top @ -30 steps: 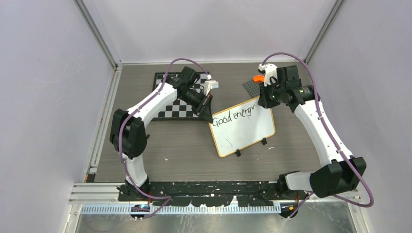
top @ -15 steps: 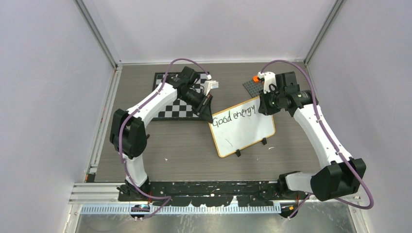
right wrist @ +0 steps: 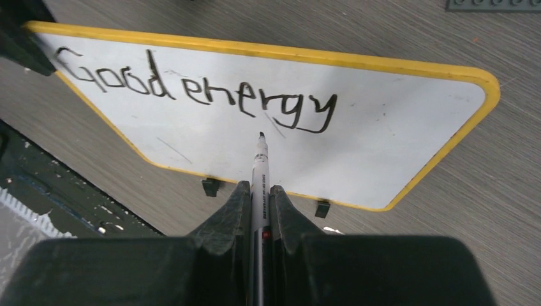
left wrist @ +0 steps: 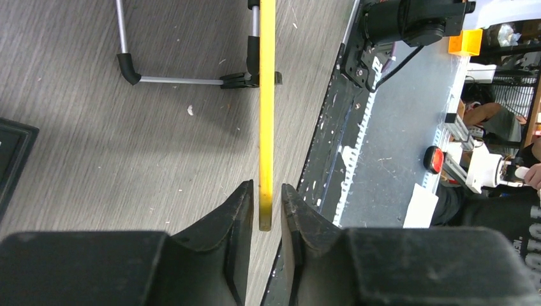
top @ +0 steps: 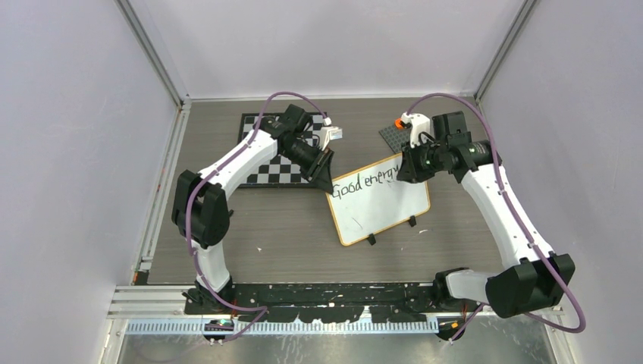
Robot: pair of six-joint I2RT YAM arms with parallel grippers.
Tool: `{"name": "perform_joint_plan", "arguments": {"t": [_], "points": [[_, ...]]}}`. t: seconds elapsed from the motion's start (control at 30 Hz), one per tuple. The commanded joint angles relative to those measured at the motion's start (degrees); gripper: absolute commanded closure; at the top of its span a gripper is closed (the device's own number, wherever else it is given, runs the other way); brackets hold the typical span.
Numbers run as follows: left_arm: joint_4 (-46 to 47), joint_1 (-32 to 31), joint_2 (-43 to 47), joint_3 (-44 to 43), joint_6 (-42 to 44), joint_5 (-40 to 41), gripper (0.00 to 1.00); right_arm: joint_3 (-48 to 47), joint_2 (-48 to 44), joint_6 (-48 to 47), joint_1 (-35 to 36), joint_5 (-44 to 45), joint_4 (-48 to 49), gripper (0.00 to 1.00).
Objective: Write a sentence on the whiteboard
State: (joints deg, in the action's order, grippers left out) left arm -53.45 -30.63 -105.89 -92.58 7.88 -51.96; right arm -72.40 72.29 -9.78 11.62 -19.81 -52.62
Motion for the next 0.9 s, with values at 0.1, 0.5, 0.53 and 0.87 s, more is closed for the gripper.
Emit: {"name": "perform_joint_plan", "arguments": {"t": [0.1, 0.5, 0.53, 0.87], "points": [[-0.2, -0.3, 0.5, -1.8, 0.1, -1.5, 0.69, -3.2, -3.9, 0.7, 0.9, -6.4, -4.0, 1.00], [2.4, 1.6, 2.6, 0.8, -2.0, -1.1, 0.46, 0.5, -5.7, 2.1, 11.6, -7.3, -0.5, 1.00], [2.5, 1.6, 2.6, 1.0, -2.0, -1.0, 0.46, 1.0, -5.9, 1.6, 12.8, -8.2, -0.5, 1.00], [5.2, 1.9, 1.3, 1.7, -4.1, -3.2, 0.49, 8.9, -7.4, -0.9, 18.8, -8.6, 5.4, 1.00]]}}
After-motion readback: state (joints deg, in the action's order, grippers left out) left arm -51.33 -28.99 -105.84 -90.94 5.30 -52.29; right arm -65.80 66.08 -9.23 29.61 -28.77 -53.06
